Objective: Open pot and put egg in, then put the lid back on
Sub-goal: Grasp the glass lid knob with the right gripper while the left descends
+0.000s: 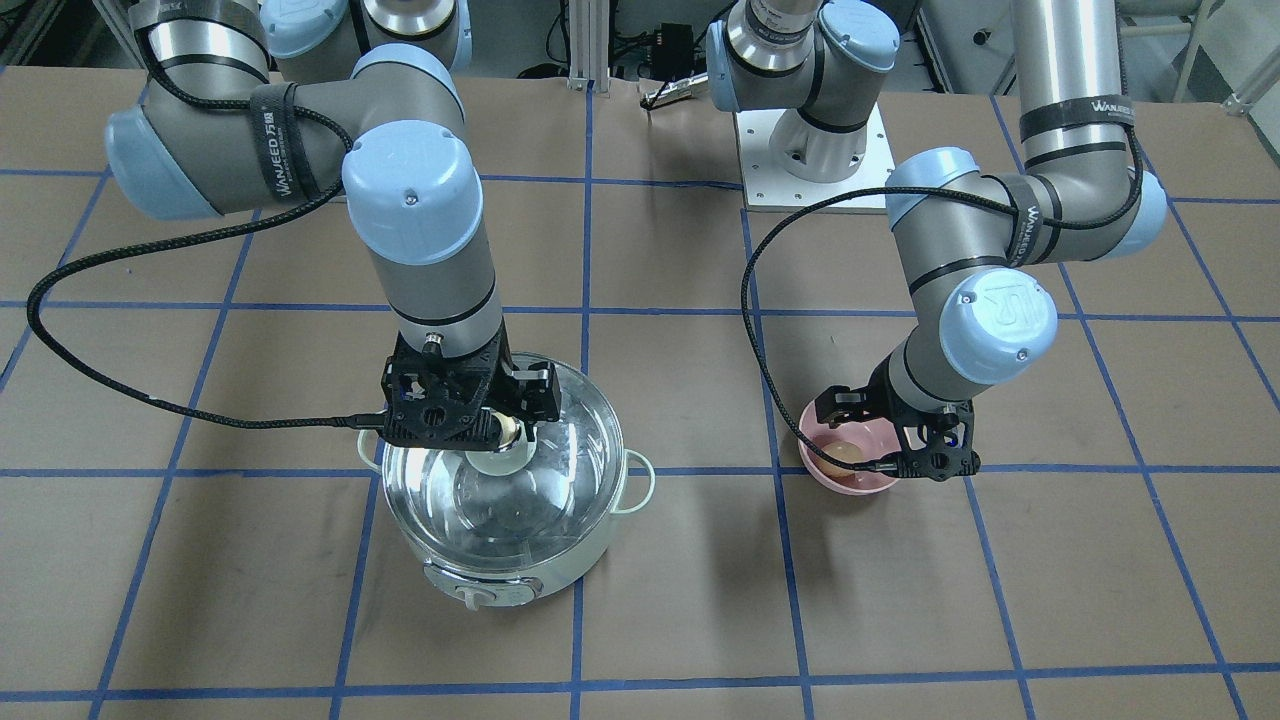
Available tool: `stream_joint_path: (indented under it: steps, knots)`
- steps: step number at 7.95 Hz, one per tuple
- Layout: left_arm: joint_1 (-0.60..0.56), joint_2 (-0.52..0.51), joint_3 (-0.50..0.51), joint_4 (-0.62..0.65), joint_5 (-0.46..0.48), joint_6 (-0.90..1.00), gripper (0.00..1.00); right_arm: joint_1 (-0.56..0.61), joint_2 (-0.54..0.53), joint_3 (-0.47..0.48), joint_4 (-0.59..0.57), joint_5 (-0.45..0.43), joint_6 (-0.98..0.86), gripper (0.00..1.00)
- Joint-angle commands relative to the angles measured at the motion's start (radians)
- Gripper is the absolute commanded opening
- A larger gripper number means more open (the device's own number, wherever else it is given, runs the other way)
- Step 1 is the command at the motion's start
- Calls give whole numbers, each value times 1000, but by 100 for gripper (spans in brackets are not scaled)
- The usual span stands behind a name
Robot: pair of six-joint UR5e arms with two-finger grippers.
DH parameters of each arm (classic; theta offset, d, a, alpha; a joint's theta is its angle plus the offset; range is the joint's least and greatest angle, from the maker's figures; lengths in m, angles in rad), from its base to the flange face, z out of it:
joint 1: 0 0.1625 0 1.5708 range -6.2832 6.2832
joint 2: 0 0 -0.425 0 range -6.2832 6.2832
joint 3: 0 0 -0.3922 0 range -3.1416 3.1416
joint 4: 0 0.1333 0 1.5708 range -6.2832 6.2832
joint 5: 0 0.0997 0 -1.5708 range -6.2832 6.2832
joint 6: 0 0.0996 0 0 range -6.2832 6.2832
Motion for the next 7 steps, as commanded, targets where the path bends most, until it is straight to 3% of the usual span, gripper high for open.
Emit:
stream_joint_path:
  steps: [1, 6, 7]
  knots:
    - [0, -15, -6, 1, -4, 3, 94, 0, 1, -4, -1, 2, 16, 85]
    - [-1, -37, -2, 3, -1, 41, 95, 0, 17, -5, -26, 13, 18, 86]
    - [-1, -40, 1, 1, -1, 44, 96, 0, 17, -7, -26, 13, 15, 81]
